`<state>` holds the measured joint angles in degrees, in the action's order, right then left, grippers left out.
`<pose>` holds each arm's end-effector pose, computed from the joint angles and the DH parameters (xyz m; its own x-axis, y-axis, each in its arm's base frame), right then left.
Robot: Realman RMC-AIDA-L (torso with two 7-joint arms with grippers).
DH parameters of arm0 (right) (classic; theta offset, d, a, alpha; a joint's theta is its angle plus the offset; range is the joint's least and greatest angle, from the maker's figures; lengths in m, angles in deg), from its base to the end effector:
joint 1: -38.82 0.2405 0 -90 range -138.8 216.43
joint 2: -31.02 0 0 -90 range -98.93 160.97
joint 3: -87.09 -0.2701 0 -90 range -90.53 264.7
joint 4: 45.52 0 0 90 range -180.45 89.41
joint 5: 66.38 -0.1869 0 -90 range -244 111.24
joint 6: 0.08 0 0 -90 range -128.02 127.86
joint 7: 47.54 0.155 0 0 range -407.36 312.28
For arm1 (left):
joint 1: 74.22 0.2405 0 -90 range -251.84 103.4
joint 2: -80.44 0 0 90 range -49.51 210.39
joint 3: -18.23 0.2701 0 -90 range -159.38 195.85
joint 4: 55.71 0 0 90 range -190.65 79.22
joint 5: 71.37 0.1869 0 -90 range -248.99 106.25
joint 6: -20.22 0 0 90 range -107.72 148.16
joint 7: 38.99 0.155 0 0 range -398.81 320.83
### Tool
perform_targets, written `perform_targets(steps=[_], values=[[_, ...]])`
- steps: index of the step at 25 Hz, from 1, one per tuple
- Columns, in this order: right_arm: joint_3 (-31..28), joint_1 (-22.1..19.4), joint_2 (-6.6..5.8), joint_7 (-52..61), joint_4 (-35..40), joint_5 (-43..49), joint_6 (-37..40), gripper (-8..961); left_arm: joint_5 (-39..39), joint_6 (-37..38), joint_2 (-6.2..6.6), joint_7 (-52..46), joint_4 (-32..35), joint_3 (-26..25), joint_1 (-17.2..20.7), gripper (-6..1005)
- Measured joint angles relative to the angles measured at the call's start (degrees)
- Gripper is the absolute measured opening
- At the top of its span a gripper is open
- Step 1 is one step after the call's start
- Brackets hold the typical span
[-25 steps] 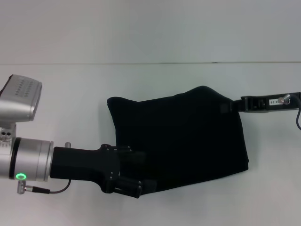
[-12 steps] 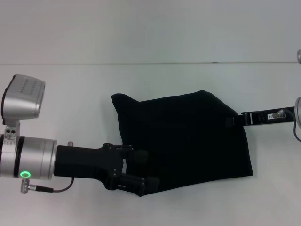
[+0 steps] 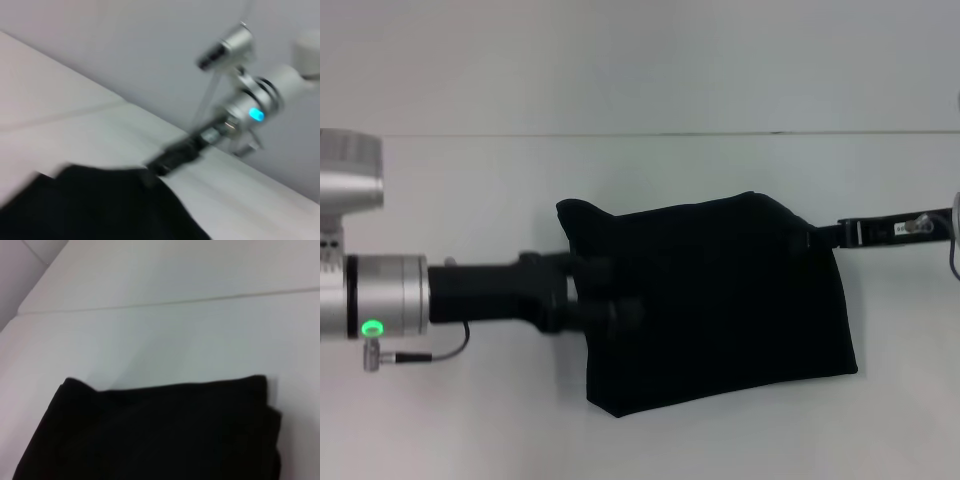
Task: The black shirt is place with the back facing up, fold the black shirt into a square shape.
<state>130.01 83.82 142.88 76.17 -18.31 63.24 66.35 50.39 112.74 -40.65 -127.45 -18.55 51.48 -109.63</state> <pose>0.2638 0.4092 -0.0045 0.4565 -0.8098 -0.3685 -0.8896 -0.4090 -0.2032 -0.2304 0.3284 -0.0289 0.7265 0.4675 0.5036 0.5394 -0.8420 0.0034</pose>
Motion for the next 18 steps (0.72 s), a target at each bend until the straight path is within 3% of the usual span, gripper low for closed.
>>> perform_targets(steps=[5, 9, 18], values=[[-1.0, -0.8, -0.59, 1.9, 2.6, 0.0, 0.4, 491, -0.6, -8.0, 0.18, -5.3, -0.5, -1.2, -1.6, 948], [-3.3, -1.2, -0.78, 1.1, 3.2, 0.0, 0.4, 667, -0.6, -12.7, -0.37, -4.8, -1.7, -0.9, -2.9, 948], [-4.3, -1.3, -0.27, -0.4, 2.9, 0.0, -0.4, 664, -0.6, -21.7, -2.67, 10.9, -6.0, -0.7, -2.8, 948]])
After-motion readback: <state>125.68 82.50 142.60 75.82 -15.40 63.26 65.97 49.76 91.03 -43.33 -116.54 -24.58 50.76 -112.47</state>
